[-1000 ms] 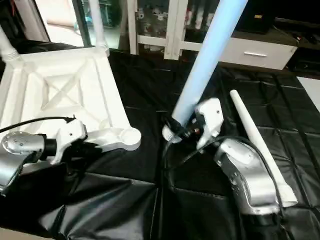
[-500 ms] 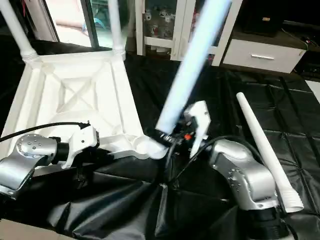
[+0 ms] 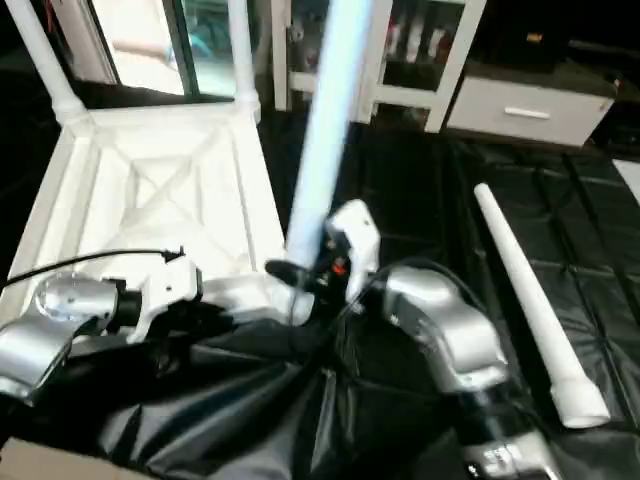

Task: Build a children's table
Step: Insert table leg to table base

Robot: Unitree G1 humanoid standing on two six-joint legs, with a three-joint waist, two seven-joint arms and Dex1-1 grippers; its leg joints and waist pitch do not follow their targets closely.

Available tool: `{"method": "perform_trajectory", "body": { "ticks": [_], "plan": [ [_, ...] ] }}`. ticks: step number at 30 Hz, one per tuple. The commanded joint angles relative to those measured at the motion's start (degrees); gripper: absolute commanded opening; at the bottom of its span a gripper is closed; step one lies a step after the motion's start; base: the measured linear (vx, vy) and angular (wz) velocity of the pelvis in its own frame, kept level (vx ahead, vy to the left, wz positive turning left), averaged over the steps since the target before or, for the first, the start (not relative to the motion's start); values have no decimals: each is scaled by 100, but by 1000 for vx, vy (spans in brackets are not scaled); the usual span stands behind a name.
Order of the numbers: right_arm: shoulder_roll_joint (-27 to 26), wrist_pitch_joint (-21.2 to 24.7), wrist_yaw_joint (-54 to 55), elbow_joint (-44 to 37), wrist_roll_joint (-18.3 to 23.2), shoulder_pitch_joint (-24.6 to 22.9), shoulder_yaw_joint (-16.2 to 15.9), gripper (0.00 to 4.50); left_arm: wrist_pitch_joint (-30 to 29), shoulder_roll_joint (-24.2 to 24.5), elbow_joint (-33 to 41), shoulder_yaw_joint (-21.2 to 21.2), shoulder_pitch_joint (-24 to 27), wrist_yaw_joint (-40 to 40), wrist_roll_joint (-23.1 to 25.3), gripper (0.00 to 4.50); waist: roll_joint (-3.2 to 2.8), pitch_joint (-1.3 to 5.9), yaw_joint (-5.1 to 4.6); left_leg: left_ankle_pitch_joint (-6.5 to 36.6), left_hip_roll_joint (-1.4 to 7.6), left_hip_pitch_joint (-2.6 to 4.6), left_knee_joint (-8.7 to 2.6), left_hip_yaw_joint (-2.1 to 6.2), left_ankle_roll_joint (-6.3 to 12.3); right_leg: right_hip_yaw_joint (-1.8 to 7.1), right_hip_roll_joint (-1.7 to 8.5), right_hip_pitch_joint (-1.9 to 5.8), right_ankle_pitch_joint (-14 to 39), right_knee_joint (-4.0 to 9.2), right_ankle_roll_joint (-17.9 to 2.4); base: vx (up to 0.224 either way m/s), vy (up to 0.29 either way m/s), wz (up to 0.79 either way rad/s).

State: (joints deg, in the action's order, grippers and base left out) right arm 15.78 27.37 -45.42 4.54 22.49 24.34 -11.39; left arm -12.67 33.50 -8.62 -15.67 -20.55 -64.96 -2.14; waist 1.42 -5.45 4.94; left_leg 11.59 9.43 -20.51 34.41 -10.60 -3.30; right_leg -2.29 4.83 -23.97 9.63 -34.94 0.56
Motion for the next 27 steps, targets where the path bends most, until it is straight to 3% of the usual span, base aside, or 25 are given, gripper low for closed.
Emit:
{"method": "perform_trajectory", "body": {
  "ticks": [1,9,13,18,19,23,24,27],
  "plan": [
    [-10,-198,-36,128,-121,89,-48,188,98,-305,100,-164,147,-111,-299,4,119,337,-79,1014,328,41,-490,99,176,265,349,184,2015,416,-1071,0,0,0],
    [25,-635,-172,709,-646,295,-390,188,81,-299,125,-162,151,-108,-260,4,126,309,-101,1202,333,46,-506,82,158,273,365,168,2272,447,-999,0,0,0],
    [74,-644,-209,905,-792,375,-500,188,71,-282,122,-154,151,-120,-245,4,126,304,-109,1264,337,48,-520,86,145,276,360,170,2307,452,-974,0,0,0],
    [222,-498,-511,768,-768,281,-600,188,64,-295,77,-129,125,-102,-220,4,128,296,-98,1300,343,44,-525,84,186,282,362,175,2290,455,-974,0,0,0],
    [225,-503,-519,766,-767,278,-601,188,61,-296,77,-128,124,-102,-221,4,104,296,-95,1297,345,42,-529,89,181,282,364,177,2282,452,-976,0,0,0],
    [273,-406,-575,696,-676,208,-538,188,84,-305,-4,-114,75,-118,-200,4,122,288,-100,1379,346,44,-536,91,166,285,368,169,2407,473,-969,0,0,0],
    [324,-383,-623,664,-685,191,-571,188,92,-303,-29,-114,58,-127,-193,4,67,289,-89,1412,350,63,-540,97,141,288,369,153,2450,476,-959,0,0,0],
    [359,-325,-701,626,-673,169,-565,188,95,-299,-56,-114,28,-142,-183,4,91,292,-91,1446,353,51,-545,94,130,288,363,164,2388,477,-965,0,0,0]
  ]
}}
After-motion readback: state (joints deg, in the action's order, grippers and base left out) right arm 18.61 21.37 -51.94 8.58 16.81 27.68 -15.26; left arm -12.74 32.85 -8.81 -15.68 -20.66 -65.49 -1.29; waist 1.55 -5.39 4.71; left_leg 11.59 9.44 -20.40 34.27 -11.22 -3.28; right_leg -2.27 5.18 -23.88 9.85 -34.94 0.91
